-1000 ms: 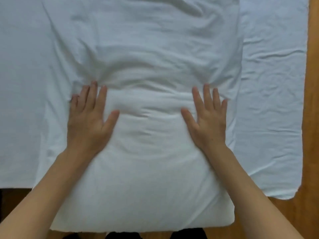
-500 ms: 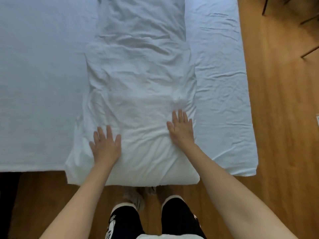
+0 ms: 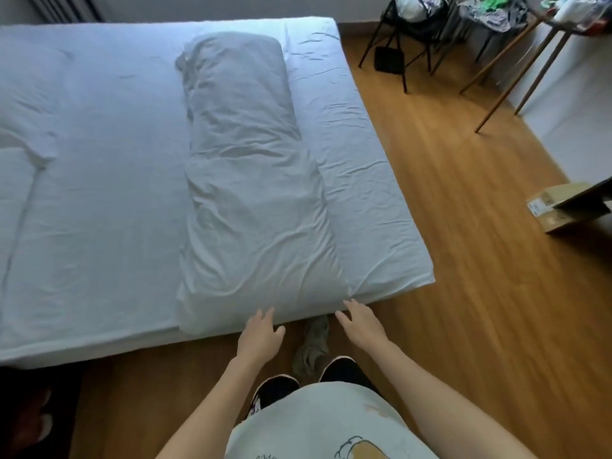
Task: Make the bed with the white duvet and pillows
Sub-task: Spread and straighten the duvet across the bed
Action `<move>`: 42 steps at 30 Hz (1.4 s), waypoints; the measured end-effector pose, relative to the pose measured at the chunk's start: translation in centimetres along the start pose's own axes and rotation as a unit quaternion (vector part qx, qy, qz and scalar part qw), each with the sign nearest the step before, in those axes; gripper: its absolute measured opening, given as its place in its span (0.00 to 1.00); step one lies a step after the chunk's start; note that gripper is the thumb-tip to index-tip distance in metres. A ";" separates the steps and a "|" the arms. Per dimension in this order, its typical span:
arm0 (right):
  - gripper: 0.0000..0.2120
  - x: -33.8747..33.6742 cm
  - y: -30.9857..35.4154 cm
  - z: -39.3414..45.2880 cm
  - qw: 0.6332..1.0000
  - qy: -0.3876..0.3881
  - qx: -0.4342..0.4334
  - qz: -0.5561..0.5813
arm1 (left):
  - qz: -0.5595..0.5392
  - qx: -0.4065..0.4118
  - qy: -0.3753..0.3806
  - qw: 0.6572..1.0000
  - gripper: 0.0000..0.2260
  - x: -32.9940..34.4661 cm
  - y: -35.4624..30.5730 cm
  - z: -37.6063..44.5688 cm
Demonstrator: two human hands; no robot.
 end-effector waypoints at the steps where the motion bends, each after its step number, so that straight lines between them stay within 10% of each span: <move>1: 0.27 -0.3 -0.5 -1.3 1.000 -0.008 0.004 0.008 | 0.006 0.013 -0.001 1.000 0.26 0.2 -0.8 -1.2; 15: 0.23 -4.2 -17.4 -10.8 0.990 -0.003 0.120 0.081 | 0.091 0.049 0.061 0.993 0.23 9.9 -13.7 -7.0; 30: 0.22 -29.4 -43.5 -12.2 0.964 -0.067 0.193 0.169 | 0.197 0.141 0.094 0.966 0.20 18.2 -47.5 -2.0; 42: 0.24 -48.7 -44.0 3.6 0.962 -0.044 0.211 0.168 | 0.183 0.193 0.081 0.961 0.20 10.3 -67.2 16.7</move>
Point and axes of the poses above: each hand's wrist, its own z-axis towards the middle knuckle, its own x-axis out of the palm, y = z × x, the point moved 5 cm from there along z, towards the middle knuckle, and after that the axes turned 13 degrees about z, right-handed, at the moved point
